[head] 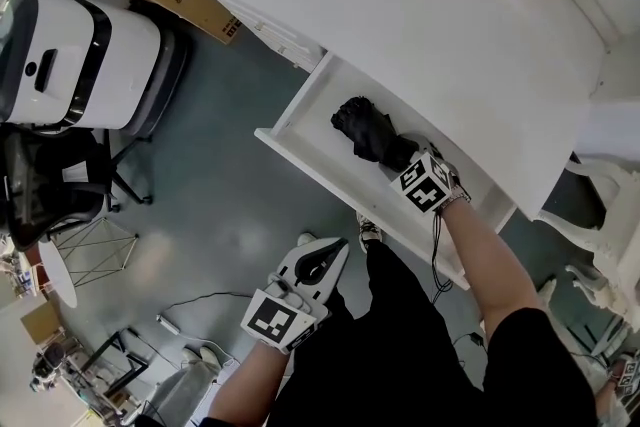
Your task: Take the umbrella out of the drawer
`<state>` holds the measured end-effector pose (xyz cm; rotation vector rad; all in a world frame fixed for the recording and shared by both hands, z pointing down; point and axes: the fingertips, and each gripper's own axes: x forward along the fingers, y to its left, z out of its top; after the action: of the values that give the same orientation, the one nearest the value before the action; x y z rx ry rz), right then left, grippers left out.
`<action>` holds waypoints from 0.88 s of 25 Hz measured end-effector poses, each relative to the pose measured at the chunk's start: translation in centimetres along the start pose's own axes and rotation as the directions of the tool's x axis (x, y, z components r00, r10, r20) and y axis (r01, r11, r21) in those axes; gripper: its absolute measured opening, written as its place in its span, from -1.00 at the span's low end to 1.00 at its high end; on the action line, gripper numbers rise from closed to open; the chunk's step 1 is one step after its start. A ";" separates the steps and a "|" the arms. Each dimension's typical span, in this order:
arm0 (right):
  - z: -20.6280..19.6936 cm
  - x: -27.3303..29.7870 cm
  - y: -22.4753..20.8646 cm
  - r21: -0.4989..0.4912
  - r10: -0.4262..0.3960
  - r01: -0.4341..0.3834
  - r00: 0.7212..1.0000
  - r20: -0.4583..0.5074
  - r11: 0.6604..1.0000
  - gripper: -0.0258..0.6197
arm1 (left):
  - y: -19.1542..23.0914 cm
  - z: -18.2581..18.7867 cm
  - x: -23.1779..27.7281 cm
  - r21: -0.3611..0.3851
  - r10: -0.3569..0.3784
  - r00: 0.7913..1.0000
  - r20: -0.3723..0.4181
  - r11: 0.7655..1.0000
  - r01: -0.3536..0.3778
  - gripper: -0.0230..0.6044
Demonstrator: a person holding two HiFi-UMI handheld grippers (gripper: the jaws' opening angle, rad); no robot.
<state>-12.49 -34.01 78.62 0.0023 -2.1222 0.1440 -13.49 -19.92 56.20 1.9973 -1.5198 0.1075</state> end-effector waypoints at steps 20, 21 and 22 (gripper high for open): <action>-0.1 2.1 -0.7 0.067 -0.070 0.073 0.997 -0.041 0.995 -0.09 | 0.6 -0.3 -1.2 -0.042 0.021 1.000 0.012 0.999 -0.021 -0.92; -0.1 2.0 -0.7 0.069 -0.073 0.075 0.997 -0.040 0.995 -0.10 | 0.6 -0.2 -1.3 -0.036 0.022 1.000 0.018 0.999 -0.021 -0.92; -0.1 2.0 -0.7 0.070 -0.074 0.077 0.996 -0.039 0.995 -0.11 | 0.6 -0.1 -1.5 -0.030 0.023 0.999 0.024 0.999 -0.023 -0.92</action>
<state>-13.42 -34.55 80.40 0.1214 -2.0765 0.1741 -14.53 -18.66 55.93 1.9646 -1.5511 0.0696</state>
